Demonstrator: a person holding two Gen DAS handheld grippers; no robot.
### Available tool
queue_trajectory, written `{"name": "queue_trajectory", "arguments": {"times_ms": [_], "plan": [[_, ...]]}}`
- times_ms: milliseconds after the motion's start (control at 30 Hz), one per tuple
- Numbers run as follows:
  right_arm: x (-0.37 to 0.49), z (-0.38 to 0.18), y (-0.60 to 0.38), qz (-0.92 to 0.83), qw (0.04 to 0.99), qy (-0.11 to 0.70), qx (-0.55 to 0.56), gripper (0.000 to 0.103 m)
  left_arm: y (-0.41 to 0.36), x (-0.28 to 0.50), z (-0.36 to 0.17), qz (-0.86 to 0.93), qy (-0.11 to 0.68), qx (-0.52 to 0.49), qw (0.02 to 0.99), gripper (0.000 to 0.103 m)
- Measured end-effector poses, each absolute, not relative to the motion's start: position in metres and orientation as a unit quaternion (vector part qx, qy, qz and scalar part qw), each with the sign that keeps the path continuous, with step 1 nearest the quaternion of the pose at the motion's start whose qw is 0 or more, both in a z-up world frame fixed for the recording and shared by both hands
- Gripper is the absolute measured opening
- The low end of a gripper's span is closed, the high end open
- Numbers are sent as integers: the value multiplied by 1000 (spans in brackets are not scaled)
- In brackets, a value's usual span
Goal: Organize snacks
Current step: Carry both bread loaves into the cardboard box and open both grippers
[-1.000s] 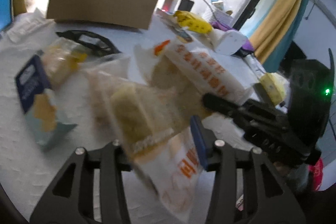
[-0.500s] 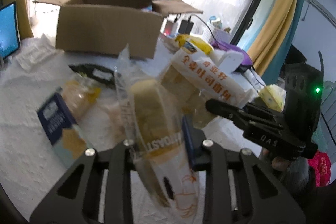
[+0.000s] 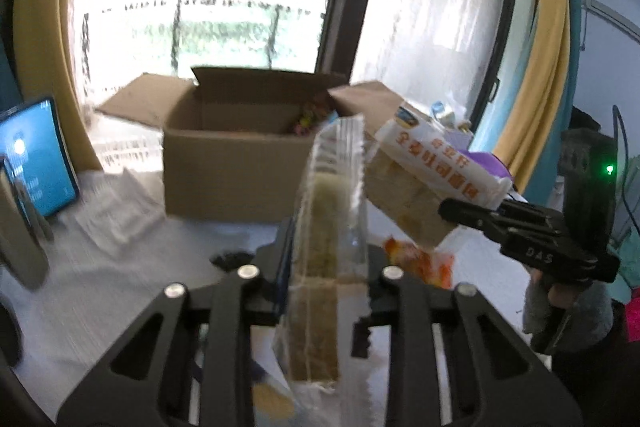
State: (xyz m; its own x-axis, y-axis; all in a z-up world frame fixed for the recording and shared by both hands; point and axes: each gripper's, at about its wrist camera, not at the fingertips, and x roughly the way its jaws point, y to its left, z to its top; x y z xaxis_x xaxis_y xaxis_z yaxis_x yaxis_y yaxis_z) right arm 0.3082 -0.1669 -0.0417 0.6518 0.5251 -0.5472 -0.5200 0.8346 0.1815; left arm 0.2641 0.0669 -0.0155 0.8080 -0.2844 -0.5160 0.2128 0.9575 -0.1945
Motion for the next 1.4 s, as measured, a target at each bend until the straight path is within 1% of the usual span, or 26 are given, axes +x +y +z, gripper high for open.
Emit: {"name": "queue_trajectory", "arguments": {"times_ms": [400, 467, 633, 933, 1167, 1267, 1300, 1333, 1367, 1400], "plan": [[372, -14, -140, 286, 919, 271, -8, 22, 112, 314, 23, -110, 230, -71, 964, 21], [383, -11, -135, 285, 920, 270, -7, 22, 119, 326, 32, -104, 213, -73, 969, 21], [409, -10, -122, 282, 918, 277, -15, 22, 133, 356, 41, -97, 201, -80, 971, 21], [451, -10, -88, 289, 916, 276, -41, 22, 141, 418, 35, -97, 199, -86, 971, 21], [485, -28, -55, 303, 906, 291, -53, 22, 148, 467, 20, -88, 213, -91, 969, 21], [495, -36, -44, 295, 906, 295, -64, 22, 152, 479, 18, -84, 221, -95, 967, 24], [498, -38, -42, 288, 909, 294, -66, 26, 153, 484, 16, -81, 225, -94, 966, 25], [500, -39, -42, 280, 911, 295, -66, 36, 154, 485, 16, -73, 230, -93, 966, 29], [502, -39, -42, 278, 912, 296, -63, 44, 155, 489, 15, -68, 237, -95, 965, 37], [502, -40, -44, 277, 912, 297, -56, 58, 156, 490, 15, -67, 243, -99, 963, 46]]}}
